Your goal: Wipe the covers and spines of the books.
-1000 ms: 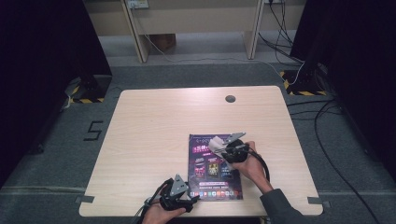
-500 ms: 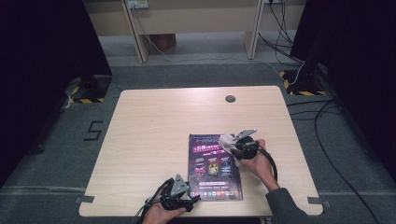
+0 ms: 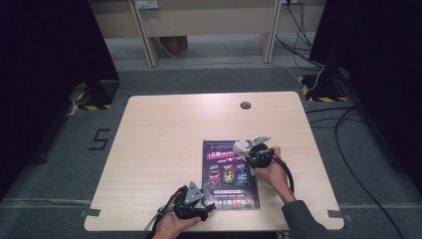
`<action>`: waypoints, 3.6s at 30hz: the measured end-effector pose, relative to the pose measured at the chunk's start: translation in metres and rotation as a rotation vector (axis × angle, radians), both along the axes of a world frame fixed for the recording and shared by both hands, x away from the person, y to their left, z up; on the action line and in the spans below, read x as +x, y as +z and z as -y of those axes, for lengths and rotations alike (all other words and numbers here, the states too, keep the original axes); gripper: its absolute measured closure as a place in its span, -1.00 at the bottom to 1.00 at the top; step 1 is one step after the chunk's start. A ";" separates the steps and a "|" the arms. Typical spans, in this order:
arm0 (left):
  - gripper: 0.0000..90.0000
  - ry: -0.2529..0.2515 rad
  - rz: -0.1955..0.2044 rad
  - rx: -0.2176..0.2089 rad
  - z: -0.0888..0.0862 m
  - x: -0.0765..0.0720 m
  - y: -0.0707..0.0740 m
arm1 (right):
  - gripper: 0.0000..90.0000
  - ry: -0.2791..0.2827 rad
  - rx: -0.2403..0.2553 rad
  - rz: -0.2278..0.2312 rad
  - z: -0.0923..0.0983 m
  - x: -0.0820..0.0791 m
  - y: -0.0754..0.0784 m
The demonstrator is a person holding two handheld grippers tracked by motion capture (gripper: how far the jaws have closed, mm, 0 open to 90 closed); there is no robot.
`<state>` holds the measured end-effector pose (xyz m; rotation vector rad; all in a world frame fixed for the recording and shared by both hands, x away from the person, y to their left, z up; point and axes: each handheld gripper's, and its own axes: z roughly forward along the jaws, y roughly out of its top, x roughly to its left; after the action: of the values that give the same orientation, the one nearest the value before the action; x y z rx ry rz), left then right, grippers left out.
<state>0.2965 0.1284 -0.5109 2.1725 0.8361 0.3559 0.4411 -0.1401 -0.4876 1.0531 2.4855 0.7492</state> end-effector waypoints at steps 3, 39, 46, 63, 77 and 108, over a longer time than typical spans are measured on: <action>-0.22 -0.002 0.008 0.006 0.002 0.003 0.000 | 0.69 0.024 0.009 -0.007 -0.008 -0.003 0.000; -0.58 0.046 -0.022 -0.006 -0.036 -0.010 0.008 | 0.67 0.322 0.040 -0.026 -0.098 -0.043 -0.003; -0.58 0.047 -0.020 -0.007 -0.037 -0.010 0.009 | 0.66 0.274 0.055 -0.036 -0.087 -0.038 -0.004; -0.59 0.052 -0.022 -0.003 -0.038 -0.009 0.009 | 0.66 0.340 0.046 -0.043 -0.089 -0.057 -0.003; -0.61 0.051 -0.026 0.003 -0.038 -0.009 0.008 | 0.66 0.157 0.024 -0.009 -0.037 -0.028 -0.002; -0.61 0.064 -0.026 0.000 -0.038 -0.007 0.008 | 0.67 0.056 0.024 -0.005 -0.007 -0.031 -0.002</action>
<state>0.2893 0.1667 -0.5027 2.1578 0.9216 0.3600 0.4100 -0.1334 -0.4891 0.9978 2.5257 0.7953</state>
